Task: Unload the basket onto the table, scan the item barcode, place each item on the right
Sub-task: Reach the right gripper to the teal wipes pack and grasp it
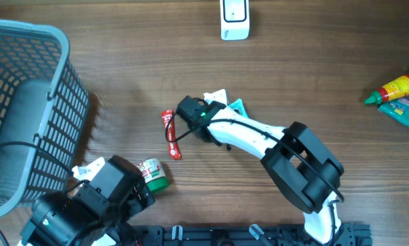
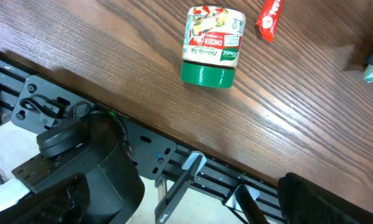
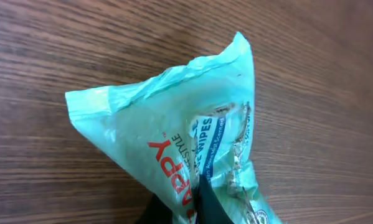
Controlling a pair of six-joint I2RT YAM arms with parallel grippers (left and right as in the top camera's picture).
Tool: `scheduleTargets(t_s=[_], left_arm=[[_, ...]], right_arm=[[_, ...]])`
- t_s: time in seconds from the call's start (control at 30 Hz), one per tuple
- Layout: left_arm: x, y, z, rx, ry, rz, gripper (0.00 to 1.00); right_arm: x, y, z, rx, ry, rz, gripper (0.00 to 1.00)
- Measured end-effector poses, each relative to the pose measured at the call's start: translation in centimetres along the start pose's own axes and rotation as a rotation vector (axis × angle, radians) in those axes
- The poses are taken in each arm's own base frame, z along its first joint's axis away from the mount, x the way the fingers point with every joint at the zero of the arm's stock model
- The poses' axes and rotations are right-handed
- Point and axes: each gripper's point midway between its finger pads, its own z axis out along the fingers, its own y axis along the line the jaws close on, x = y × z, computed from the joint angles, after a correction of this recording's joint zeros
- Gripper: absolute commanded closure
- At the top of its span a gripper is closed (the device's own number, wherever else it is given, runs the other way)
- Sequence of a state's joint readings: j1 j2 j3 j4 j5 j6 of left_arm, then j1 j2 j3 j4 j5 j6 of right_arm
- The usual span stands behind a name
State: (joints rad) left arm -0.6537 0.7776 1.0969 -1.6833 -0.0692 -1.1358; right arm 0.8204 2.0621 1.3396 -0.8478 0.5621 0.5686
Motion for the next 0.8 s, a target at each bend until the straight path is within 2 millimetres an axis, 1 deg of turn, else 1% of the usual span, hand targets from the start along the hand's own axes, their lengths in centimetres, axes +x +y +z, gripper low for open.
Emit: scheduleTargets(t_s=[0.03, 0.07, 0.1, 0.13, 0.17, 0.2, 0.23, 0.27, 0.37, 0.47, 0.53, 0.6, 0.67, 0.7, 0.8], left_arm=[[0.0, 0.0, 0.0, 0.000, 0.000, 0.000, 0.00], [0.0, 0.0, 0.0, 0.000, 0.000, 0.000, 0.00], [0.0, 0.0, 0.0, 0.000, 0.000, 0.000, 0.00], [0.0, 0.0, 0.0, 0.000, 0.000, 0.000, 0.00], [0.0, 0.0, 0.0, 0.000, 0.000, 0.000, 0.00], [0.0, 0.0, 0.0, 0.000, 0.000, 0.000, 0.00], [0.0, 0.0, 0.0, 0.000, 0.000, 0.000, 0.00], [0.0, 0.0, 0.0, 0.000, 0.000, 0.000, 0.00], [0.0, 0.0, 0.0, 0.000, 0.000, 0.000, 0.00], [0.0, 0.0, 0.0, 0.000, 0.000, 0.000, 0.00], [0.0, 0.0, 0.0, 0.000, 0.000, 0.000, 0.00], [0.0, 0.0, 0.0, 0.000, 0.000, 0.000, 0.00], [0.0, 0.0, 0.0, 0.000, 0.000, 0.000, 0.00], [0.0, 0.0, 0.0, 0.000, 0.000, 0.000, 0.00], [0.0, 0.0, 0.0, 0.000, 0.000, 0.000, 0.00]], right_arm=[[-0.1, 0.4, -0.3, -0.059, 0.031, -0.009, 0.95], [-0.4, 1.2, -1.0, -0.166, 0.072, -0.021, 0.95], [-0.7, 2.3, -2.2, -0.299, 0.106, -0.041, 0.95], [-0.5, 3.7, -3.8, -0.451, 0.138, -0.081, 0.95], [-0.5, 5.1, -5.8, -0.621, 0.162, -0.115, 0.95], [-0.4, 5.8, -8.1, -0.785, 0.177, -0.142, 0.95], [-0.6, 5.9, -10.4, -0.944, 0.179, -0.160, 0.95], [-0.9, 5.7, -12.0, -1.068, 0.183, -0.162, 0.95], [-2.2, 4.1, -15.9, -1.443, 0.154, -0.151, 0.95], [-2.0, 3.6, -18.8, -1.666, 0.150, -0.156, 0.96], [-2.0, 3.3, -21.2, -1.806, 0.172, -0.137, 0.95], [-2.2, 2.6, -23.5, -1.933, 0.276, -0.060, 0.96], [-2.3, 2.1, -24.6, -1.986, 0.402, 0.020, 0.95], [-2.4, 1.8, -25.2, -2.005, 0.493, 0.072, 0.95], [-2.4, 1.6, -25.5, -2.009, 0.562, 0.110, 0.96]])
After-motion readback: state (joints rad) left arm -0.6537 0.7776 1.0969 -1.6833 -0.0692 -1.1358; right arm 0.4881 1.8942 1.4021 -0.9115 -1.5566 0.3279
